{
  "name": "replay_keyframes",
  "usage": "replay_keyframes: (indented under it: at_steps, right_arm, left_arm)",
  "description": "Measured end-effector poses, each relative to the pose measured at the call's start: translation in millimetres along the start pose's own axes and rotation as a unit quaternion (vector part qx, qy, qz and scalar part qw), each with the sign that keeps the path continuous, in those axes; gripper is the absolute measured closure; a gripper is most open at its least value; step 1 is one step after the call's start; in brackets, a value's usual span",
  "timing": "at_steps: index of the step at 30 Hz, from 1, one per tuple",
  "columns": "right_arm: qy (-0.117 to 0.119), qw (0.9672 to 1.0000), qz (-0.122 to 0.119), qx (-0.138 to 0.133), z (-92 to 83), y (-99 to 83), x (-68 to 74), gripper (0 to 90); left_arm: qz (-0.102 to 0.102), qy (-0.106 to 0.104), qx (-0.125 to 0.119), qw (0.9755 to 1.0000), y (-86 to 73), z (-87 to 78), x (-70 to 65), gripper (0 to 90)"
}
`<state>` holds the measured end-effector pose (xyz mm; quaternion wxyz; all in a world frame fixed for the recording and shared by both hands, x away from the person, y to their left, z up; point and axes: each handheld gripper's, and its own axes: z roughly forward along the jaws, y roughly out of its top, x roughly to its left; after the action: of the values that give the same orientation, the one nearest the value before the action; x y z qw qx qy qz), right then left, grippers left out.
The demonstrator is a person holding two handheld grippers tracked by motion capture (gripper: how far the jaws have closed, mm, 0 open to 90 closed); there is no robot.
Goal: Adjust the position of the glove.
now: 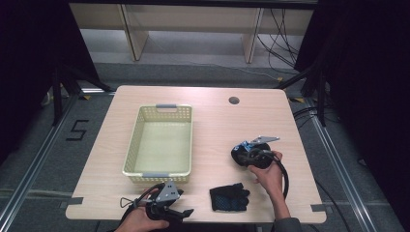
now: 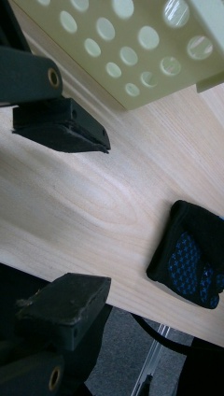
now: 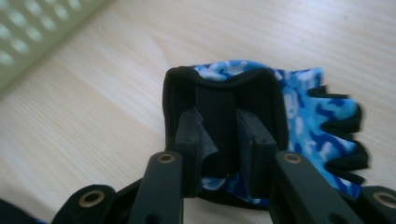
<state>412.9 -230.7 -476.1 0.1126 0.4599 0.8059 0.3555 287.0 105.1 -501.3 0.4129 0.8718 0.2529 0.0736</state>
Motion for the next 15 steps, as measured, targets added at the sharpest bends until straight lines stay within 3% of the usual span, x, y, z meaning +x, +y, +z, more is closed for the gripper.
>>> replay_keyframes:
  at_steps: [1,2,7,8,11,12,13,15]
  right_arm:
    - [0.001,1.0000,0.003,-0.009,-4.4,-0.1,-0.9,72.9]
    - [-0.001,0.9996,0.007,-0.029,-12.4,1.2,-1.3,72.9]
    - [0.005,0.9978,0.019,-0.064,-35.7,2.7,3.1,73.0]
    - [0.003,0.9975,0.015,-0.069,-38.4,2.3,4.2,73.0]
    - [-0.007,0.9966,0.021,-0.079,-55.0,-0.7,14.6,72.9]
    - [-0.011,0.9963,0.022,-0.083,-58.3,-2.0,17.4,72.9]
    - [-0.013,0.9960,0.022,-0.085,-63.3,-3.9,22.1,72.8]
    - [-0.016,0.9948,0.020,-0.099,-73.3,-9.0,34.2,72.7]
  left_arm:
    - [-0.009,-0.002,0.001,1.0000,-0.2,0.2,-0.5,28.4]
    - [-0.005,-0.001,0.000,1.0000,-0.2,0.2,-0.4,28.4]
    - [-0.009,0.000,-0.007,0.9999,0.1,0.0,-1.7,28.4]
    - [0.002,0.004,0.000,1.0000,0.4,-1.3,0.1,28.4]
    - [-0.014,0.003,-0.009,0.9999,0.2,-1.0,-1.2,28.4]
    - [-0.002,0.000,-0.009,1.0000,0.7,-1.6,0.4,28.4]
    - [-0.016,-0.001,-0.010,0.9998,0.2,-1.3,-0.9,28.4]
    - [-0.002,0.004,-0.008,1.0000,0.9,-2.8,0.3,28.4]
